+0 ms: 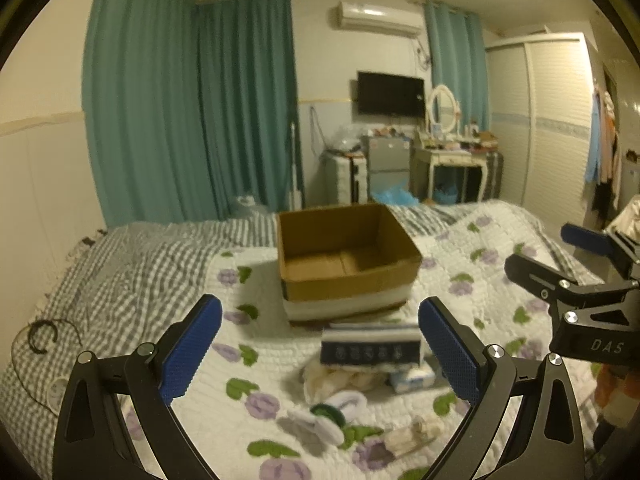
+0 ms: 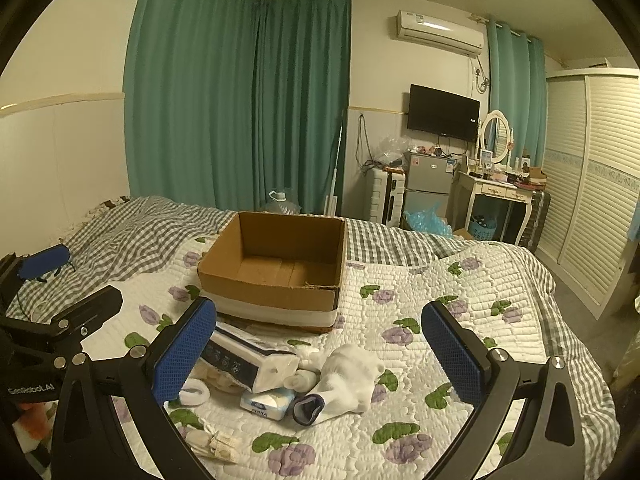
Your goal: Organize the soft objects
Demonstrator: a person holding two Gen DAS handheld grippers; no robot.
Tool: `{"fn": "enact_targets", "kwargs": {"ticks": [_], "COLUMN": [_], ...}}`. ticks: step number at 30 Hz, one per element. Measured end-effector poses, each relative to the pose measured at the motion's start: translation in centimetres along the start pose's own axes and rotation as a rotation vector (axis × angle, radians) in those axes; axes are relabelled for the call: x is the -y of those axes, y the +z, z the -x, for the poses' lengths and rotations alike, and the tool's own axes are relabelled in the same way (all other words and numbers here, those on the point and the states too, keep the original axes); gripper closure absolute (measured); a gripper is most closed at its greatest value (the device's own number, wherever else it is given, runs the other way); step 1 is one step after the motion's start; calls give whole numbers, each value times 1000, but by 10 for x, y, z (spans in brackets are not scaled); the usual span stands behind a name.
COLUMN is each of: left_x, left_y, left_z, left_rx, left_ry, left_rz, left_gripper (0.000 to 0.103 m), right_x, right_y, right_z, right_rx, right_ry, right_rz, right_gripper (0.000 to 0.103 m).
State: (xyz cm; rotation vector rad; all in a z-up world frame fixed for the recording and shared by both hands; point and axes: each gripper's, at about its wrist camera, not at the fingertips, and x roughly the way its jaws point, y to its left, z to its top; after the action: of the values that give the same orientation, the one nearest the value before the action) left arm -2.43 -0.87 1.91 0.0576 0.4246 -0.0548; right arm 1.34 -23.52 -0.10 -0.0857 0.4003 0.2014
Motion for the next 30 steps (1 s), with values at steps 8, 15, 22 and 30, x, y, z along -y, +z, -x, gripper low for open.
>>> {"fn": "enact_targets", "kwargs": {"ticks": [8, 15, 22, 30], "left_x": [-14, -24, -28, -38], "left_y": [-46, -80, -96, -95], "left_z": [-18, -40, -47, -49], "left_rx": [-193, -336, -376, -369], "left_ry": [-42, -2, 16, 24], "left_rz": [-23, 4, -7, 16], "left_gripper": [2, 2, 3, 3], "right_x": [-10, -43, -68, -85], "right_y": [-33, -91, -117, -130], "right_z": [-3, -51, -80, -99], "right_rx": [-149, -388, -495, -558], "right_ry": [42, 171, 225, 239], "right_rz": [30, 51, 99, 166], "right_gripper": [0, 1, 6, 29]}}
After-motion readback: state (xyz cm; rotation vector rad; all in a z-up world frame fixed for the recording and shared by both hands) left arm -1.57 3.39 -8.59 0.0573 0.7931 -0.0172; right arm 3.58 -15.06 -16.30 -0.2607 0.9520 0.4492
